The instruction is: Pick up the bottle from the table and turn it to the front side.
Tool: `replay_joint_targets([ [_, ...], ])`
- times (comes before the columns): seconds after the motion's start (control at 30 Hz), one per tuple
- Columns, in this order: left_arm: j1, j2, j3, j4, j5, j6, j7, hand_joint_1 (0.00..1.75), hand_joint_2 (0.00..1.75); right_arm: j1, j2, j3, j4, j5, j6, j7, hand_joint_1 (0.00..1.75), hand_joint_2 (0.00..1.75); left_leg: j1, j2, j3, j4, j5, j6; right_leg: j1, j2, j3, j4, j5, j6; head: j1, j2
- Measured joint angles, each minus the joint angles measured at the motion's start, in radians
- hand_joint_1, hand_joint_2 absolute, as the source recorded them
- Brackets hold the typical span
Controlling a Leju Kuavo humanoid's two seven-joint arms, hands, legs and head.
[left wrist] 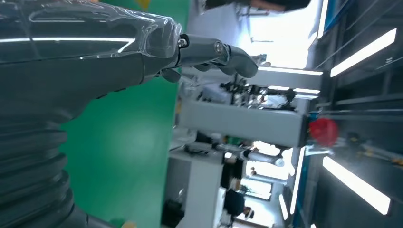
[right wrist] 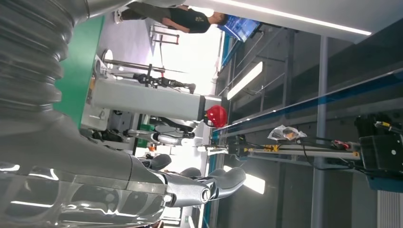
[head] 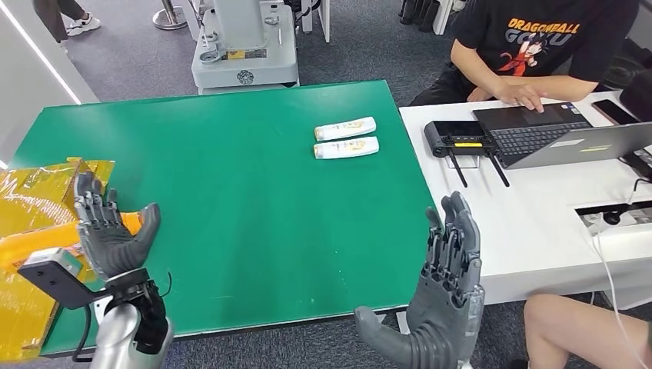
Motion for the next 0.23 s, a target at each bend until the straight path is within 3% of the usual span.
replay_joint_targets([
  [0.23,0.1,-0.075,-0.045,-0.05,-0.067,0.013,0.024,0.0,1.75,-0.009,-0.008,0.013,0.003,-0.016,0.054,0.013,0.0,1.75,0.0,0.001,0.0,0.0,0.0,0.0,0.0,0.0,0.0,0.0,0.0,0.0,0.0,0.0],
])
